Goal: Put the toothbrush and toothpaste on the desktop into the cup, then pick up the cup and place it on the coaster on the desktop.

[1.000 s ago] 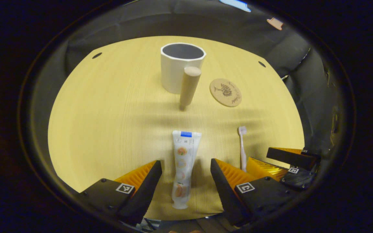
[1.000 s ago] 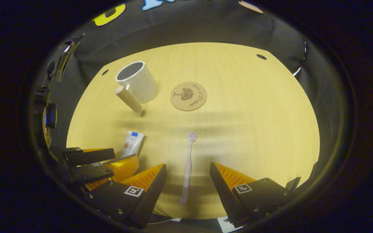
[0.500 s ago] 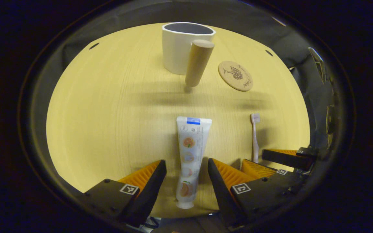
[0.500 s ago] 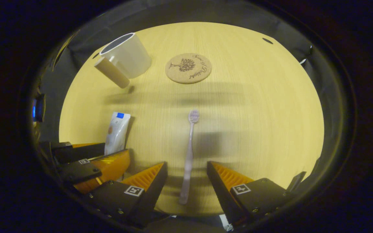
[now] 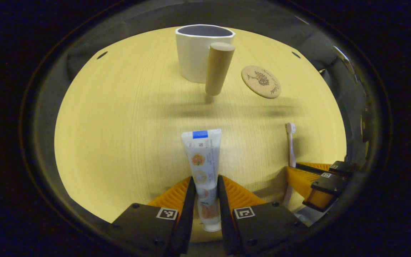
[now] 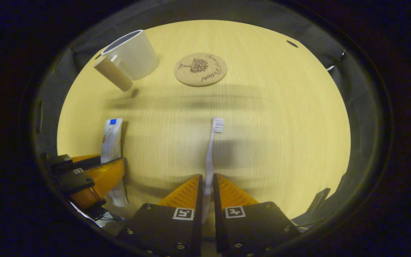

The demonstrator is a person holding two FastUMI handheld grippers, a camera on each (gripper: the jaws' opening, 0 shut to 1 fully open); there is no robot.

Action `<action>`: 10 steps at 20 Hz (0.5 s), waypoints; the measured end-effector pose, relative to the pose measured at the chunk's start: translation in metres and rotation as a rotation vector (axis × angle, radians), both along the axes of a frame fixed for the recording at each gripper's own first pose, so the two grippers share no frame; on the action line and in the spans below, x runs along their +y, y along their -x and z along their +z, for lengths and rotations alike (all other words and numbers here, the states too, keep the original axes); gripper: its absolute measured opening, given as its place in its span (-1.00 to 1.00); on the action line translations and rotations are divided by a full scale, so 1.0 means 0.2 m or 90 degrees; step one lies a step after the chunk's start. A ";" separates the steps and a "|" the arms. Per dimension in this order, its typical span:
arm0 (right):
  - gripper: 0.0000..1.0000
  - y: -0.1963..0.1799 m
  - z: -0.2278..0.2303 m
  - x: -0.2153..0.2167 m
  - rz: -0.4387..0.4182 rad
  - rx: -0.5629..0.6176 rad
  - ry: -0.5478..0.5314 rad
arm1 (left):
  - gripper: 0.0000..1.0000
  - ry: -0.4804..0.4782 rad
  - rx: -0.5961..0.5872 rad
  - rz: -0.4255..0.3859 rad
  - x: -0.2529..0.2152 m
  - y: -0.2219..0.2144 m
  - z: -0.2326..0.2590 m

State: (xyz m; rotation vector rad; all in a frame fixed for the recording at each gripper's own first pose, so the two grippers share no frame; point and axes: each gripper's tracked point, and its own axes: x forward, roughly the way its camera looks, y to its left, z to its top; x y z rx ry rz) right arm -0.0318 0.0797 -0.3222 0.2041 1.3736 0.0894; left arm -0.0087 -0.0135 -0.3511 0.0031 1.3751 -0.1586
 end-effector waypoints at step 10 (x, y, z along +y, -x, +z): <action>-0.92 -0.03 0.02 0.03 -0.051 -0.025 -0.102 | -0.55 0.034 -0.023 -0.006 -0.01 -0.02 0.01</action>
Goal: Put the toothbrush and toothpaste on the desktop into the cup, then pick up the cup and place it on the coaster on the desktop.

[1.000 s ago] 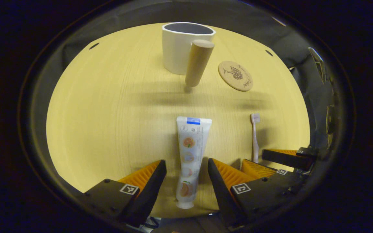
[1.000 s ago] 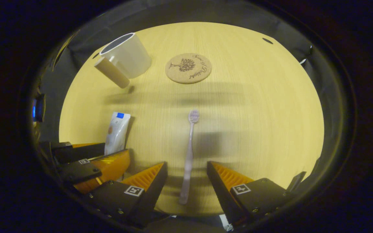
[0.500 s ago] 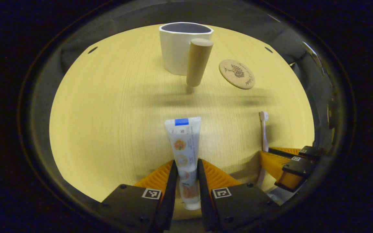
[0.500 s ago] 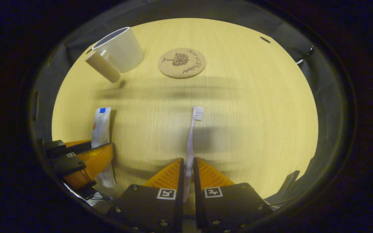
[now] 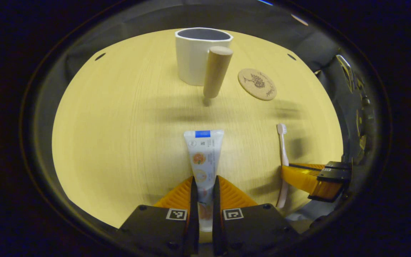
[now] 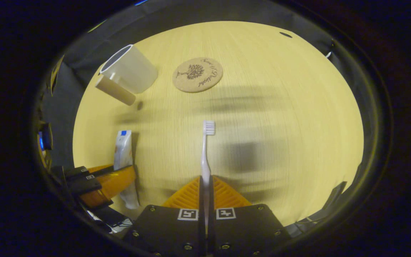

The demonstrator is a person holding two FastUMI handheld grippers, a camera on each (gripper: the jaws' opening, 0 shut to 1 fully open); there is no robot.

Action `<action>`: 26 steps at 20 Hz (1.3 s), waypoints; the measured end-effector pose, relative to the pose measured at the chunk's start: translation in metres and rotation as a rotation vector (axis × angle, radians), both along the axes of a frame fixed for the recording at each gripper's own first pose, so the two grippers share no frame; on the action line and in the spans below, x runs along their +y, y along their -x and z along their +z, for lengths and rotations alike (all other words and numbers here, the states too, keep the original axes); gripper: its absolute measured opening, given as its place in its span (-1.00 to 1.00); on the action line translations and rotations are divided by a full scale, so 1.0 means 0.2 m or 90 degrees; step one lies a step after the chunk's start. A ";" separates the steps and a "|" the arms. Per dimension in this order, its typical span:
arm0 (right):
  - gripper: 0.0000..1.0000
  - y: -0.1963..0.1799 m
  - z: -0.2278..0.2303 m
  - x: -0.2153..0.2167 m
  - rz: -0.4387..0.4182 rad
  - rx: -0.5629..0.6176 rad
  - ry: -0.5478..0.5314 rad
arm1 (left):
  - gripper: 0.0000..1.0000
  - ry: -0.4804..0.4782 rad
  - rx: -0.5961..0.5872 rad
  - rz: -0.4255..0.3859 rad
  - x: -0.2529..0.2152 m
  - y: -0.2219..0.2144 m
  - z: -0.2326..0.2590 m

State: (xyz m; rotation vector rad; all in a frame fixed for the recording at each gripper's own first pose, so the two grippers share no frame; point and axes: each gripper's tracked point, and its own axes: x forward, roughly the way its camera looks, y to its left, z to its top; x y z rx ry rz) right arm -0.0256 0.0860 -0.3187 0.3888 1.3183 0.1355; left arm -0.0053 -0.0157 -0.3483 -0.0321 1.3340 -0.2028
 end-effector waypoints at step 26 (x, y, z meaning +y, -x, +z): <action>-0.93 -0.45 0.90 -0.24 -0.049 -0.510 -0.115 | -0.56 0.036 -0.604 0.155 0.28 -0.83 1.12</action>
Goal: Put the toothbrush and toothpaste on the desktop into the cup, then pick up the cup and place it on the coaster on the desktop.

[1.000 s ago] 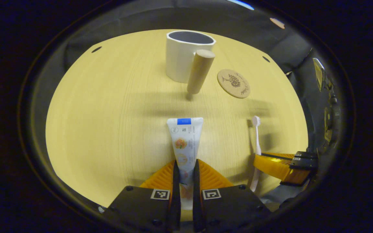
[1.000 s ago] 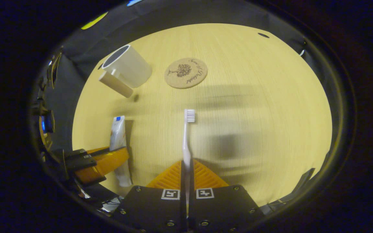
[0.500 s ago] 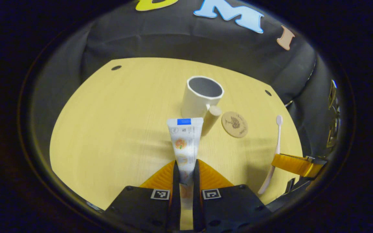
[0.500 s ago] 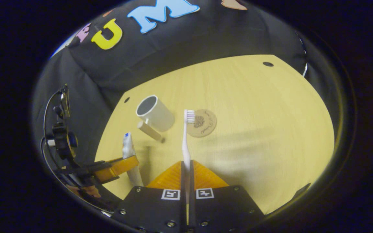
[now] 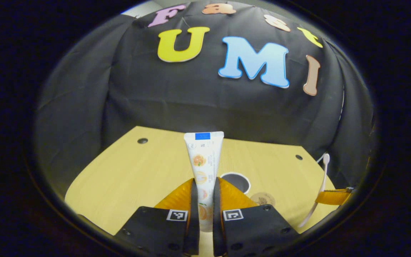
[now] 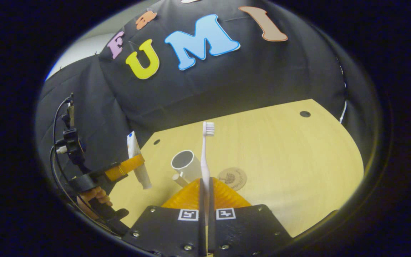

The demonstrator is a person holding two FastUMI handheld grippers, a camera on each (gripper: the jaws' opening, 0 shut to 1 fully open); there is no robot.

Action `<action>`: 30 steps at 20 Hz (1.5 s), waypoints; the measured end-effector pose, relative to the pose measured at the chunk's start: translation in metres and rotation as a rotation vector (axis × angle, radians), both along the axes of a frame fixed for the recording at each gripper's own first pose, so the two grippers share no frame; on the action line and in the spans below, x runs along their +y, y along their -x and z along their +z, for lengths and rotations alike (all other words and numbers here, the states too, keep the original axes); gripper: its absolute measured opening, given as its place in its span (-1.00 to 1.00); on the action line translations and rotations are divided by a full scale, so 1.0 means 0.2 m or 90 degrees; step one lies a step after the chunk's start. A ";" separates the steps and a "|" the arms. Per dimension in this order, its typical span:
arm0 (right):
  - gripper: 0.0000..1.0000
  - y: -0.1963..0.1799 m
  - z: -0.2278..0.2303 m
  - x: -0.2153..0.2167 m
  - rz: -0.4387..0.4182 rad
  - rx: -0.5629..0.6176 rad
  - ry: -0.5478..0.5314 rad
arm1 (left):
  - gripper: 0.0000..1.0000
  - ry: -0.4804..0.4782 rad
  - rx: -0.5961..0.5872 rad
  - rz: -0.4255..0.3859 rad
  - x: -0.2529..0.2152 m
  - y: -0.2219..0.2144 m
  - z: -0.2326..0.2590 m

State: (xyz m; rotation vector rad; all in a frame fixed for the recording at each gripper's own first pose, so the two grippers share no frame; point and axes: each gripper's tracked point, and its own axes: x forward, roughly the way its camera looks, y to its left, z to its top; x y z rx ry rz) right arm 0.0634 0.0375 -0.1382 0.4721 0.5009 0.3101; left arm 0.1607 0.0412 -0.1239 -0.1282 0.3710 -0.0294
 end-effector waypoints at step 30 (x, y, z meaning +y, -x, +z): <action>-0.94 -0.31 0.24 0.20 0.023 -0.093 0.044 | 0.65 0.040 -0.020 -0.138 -0.28 -0.29 -0.26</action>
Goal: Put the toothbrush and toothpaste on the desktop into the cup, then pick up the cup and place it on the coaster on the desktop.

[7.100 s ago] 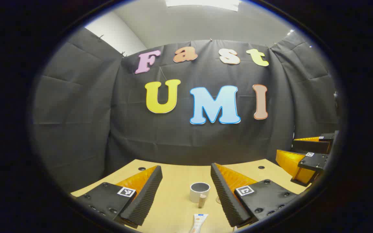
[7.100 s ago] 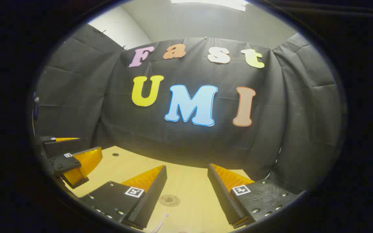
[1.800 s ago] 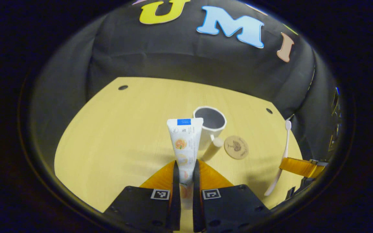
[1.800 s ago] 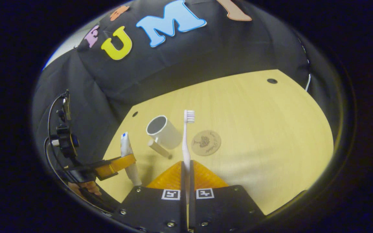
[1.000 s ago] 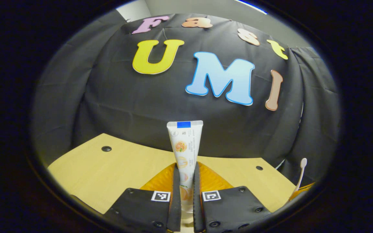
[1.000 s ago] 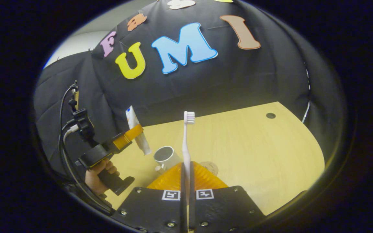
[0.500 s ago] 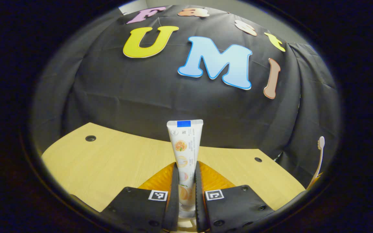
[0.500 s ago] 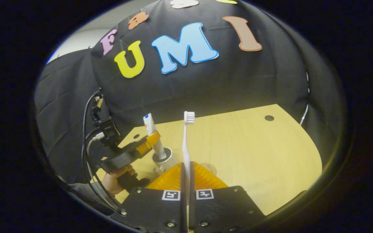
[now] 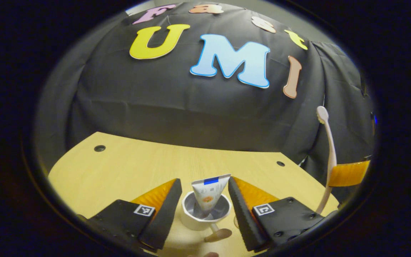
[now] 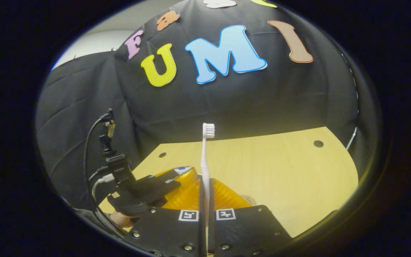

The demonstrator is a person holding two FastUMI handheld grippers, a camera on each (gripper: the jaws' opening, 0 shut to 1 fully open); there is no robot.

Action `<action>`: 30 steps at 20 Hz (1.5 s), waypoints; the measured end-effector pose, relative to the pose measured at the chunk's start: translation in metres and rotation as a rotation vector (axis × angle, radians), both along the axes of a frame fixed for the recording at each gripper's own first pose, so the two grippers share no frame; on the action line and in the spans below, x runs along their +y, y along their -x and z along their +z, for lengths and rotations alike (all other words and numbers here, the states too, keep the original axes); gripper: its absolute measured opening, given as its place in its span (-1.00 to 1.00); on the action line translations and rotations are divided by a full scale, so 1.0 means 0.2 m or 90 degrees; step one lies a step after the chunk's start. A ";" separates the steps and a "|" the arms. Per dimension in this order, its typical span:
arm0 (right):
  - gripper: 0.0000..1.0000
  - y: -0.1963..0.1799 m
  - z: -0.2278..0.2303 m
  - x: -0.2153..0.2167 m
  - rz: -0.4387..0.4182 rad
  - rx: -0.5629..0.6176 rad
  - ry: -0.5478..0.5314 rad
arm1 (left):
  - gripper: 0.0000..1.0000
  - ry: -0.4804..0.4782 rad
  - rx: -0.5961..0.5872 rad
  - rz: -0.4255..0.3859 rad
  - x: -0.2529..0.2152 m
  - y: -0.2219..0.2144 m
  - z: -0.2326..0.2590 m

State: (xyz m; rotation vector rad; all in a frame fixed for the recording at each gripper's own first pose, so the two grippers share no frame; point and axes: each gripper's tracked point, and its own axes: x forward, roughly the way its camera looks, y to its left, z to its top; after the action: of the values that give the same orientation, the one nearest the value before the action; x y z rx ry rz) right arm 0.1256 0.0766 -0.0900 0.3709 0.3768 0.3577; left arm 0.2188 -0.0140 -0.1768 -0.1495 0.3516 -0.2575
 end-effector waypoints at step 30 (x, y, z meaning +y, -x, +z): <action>-0.65 -0.45 -0.10 0.47 0.015 -0.175 0.115 | 0.93 0.001 0.145 0.095 0.47 0.75 -0.17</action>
State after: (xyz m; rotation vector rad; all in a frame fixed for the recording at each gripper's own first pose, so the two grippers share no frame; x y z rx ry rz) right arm 0.2151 0.1715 -0.1105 0.1373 0.1430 0.3891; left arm 0.0687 0.0796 -0.2102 -0.2066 0.5632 -0.0933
